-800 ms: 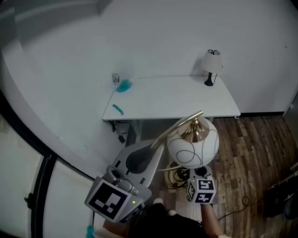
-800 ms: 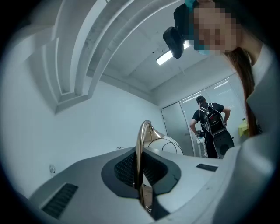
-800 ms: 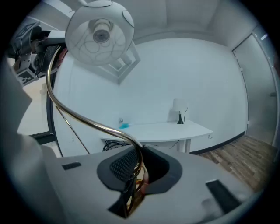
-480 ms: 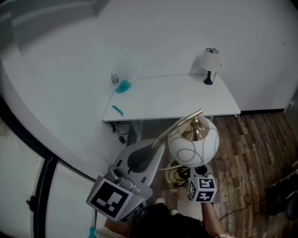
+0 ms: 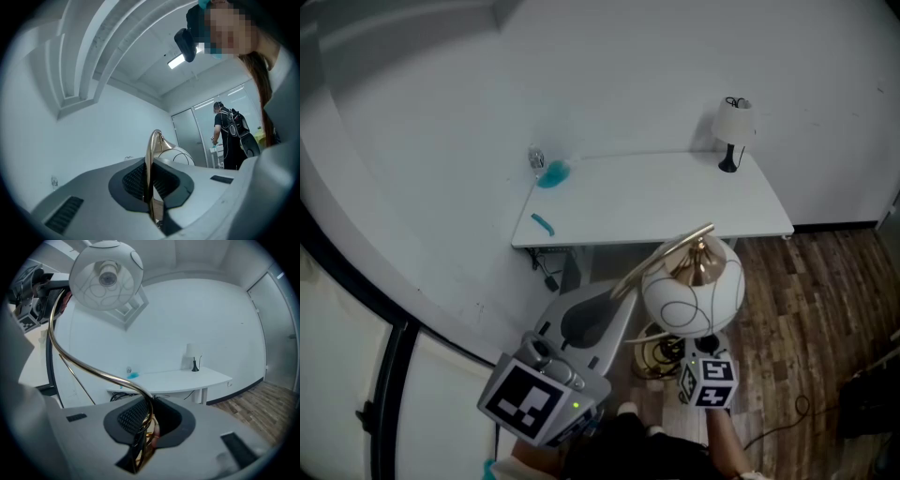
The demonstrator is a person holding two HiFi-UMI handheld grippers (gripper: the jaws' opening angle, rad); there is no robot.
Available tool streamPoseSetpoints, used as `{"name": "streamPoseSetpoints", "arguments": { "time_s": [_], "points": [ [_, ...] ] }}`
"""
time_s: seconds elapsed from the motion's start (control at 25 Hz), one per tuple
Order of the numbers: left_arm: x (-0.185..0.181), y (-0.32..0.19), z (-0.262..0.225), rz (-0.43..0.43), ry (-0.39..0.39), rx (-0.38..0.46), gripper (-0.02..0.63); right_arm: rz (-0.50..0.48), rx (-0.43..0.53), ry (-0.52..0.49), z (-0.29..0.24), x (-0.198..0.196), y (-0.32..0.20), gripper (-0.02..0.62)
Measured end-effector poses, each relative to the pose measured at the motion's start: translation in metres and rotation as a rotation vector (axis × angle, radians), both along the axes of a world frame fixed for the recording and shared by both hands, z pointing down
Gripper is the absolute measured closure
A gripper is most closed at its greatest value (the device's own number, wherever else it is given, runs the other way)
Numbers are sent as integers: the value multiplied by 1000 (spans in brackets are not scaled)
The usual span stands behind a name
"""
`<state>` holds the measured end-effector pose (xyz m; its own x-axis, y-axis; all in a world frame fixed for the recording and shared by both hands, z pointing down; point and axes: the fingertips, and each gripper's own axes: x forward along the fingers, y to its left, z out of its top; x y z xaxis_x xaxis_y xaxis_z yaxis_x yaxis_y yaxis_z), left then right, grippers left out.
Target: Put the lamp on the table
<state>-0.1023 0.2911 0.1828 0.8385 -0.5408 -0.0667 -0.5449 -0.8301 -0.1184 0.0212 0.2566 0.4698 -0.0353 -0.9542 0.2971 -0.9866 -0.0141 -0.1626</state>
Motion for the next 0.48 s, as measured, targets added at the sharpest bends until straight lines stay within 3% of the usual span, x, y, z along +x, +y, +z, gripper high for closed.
{"name": "streamPoseSetpoints", "arguments": {
  "time_s": [0.48],
  "points": [
    [-17,-45,6,17,-5,-4,600,14,-8,0,6,-18,-41,546]
  ]
}}
